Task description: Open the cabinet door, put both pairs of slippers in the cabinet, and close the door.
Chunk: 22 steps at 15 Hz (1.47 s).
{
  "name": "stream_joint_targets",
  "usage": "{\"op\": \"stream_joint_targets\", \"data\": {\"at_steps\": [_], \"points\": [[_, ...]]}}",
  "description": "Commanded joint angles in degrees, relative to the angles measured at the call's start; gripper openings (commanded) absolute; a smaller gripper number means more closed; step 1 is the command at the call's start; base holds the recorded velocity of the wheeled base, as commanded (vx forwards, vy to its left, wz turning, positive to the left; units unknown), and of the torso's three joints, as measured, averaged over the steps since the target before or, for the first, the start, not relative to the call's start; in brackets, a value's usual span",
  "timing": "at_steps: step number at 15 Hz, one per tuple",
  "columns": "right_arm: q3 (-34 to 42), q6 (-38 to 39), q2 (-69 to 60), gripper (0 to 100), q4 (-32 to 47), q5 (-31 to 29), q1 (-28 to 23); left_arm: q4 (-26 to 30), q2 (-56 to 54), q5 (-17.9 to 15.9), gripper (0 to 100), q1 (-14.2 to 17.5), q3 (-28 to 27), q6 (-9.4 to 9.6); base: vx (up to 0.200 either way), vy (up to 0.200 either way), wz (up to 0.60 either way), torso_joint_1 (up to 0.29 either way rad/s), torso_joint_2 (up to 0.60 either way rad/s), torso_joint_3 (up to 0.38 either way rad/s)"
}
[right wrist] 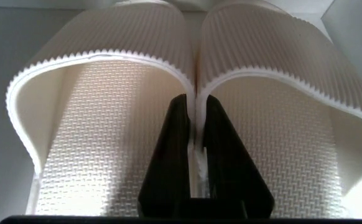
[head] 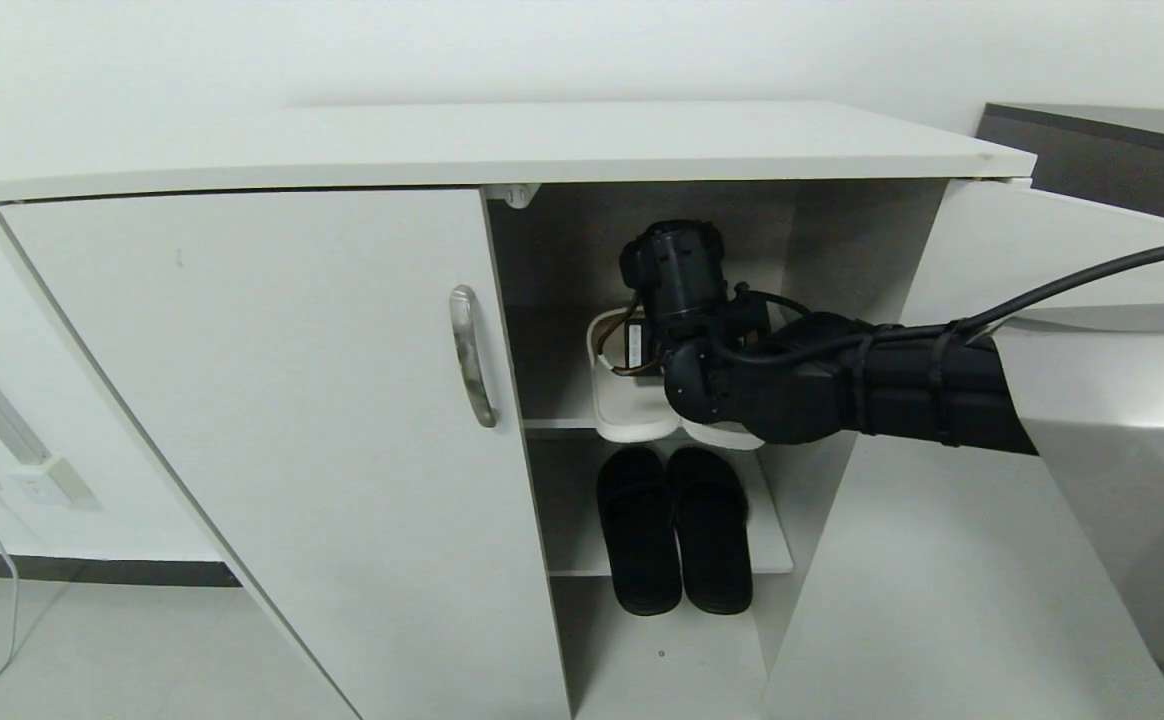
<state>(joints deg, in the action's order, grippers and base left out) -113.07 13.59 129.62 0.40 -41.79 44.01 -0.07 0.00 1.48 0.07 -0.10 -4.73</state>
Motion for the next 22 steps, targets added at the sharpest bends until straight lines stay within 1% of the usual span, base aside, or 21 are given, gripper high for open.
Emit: {"op": "stream_joint_targets", "data": {"at_steps": [1, 4, 11, 14, 16, 18, 21, 22], "points": [[0.4, 0.0, 0.0, 100, 0.1, 0.0, -0.1, 0.0, 0.0, 0.0, 0, -0.1, 0.0, -0.02, 0.0, 0.0, 0.0, 0.0, 0.0, 0.0], [1.6, 0.0, -1.0, 100, 0.1, -0.1, 0.6, 0.0, 0.0, 0.0, 0, 0.0, 0.0, -0.02, 0.0, 0.0, 0.0, 0.0, 0.0, 0.0], [15.1, 1.8, -12.6, 100, -0.5, -0.6, 4.2, 0.0, 0.0, 0.1, 0, 0.0, 0.0, -0.1, 0.0, 0.0, 0.0, 0.0, 0.0, 0.0], [23.9, 2.5, -19.6, 100, -0.7, 0.2, 6.5, 0.0, 0.0, 0.1, 0, 0.0, 0.0, -0.1, 0.0, 0.0, 0.0, 0.0, 0.0, 0.0], [32.9, 4.6, -26.0, 100, -2.4, 2.6, 9.1, 0.0, 0.0, 0.0, 0, 0.0, 0.0, -0.1, 0.0, 0.0, 0.0, 0.0, 0.0, 0.0], [39.2, 4.2, -29.5, 100, -5.3, 4.8, 9.8, 0.0, 0.0, -0.1, 0, 0.0, 0.0, -0.02, 0.0, 0.0, 0.0, 0.0, 0.0, 0.0], [47.2, 3.7, -32.1, 100, -11.0, 9.6, 9.8, 0.0, 0.0, -0.2, 0, 0.0, 0.0, -0.02, 0.0, 0.0, 0.0, 0.0, 0.0, 0.0], [49.2, 3.7, -32.1, 0, -14.5, 10.5, 9.8, 0.0, 0.0, -0.2, 0, 0.0, 0.0, -0.02, 0.0, 0.0, 0.0, 0.0, 0.0, 0.0]]}}
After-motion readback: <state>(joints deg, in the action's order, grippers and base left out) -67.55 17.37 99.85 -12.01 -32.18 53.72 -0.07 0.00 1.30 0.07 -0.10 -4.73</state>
